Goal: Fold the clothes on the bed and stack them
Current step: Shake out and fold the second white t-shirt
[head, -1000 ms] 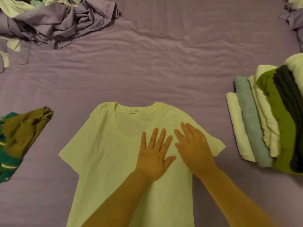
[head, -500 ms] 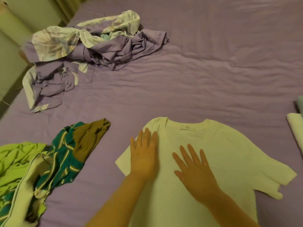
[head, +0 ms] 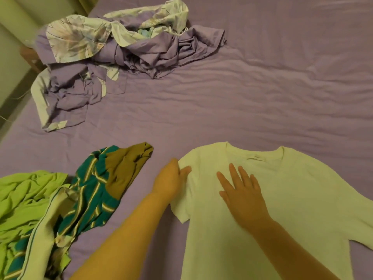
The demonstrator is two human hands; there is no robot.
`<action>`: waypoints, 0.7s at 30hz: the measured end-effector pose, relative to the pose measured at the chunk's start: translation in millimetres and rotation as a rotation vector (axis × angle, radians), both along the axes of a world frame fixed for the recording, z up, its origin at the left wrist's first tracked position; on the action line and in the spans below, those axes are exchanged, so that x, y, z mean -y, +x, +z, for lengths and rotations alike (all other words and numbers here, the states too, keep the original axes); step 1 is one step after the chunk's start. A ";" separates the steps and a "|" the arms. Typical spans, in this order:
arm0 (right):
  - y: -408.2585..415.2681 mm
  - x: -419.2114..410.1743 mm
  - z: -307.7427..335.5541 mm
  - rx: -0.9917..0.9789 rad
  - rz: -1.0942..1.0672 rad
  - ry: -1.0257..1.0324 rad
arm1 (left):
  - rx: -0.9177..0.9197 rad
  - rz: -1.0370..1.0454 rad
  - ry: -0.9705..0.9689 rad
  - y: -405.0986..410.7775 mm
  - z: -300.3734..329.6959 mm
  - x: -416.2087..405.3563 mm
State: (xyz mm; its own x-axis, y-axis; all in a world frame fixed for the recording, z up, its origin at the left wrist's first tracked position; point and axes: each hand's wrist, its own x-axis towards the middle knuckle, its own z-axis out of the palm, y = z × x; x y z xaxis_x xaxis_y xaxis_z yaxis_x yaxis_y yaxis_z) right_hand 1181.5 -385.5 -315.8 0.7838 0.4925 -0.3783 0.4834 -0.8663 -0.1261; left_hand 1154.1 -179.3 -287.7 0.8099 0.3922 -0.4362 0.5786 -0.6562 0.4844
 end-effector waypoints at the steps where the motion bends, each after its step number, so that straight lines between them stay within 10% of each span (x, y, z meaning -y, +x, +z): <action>1: 3.3 -3.0 2.6 0.057 0.000 0.023 | 0.023 -0.024 0.011 2.0 4.2 -8.9; 7: 9.3 -8.0 19.7 0.009 -0.008 0.061 | -0.004 -0.469 0.640 19.2 14.0 -45.0; 15: -11.8 -21.4 -20.4 0.087 0.128 0.068 | 0.328 -0.466 0.578 -10.4 -41.8 3.8; 21: -3.5 -10.1 -37.6 0.137 0.175 0.081 | 0.241 -0.649 0.554 -37.9 -75.4 11.3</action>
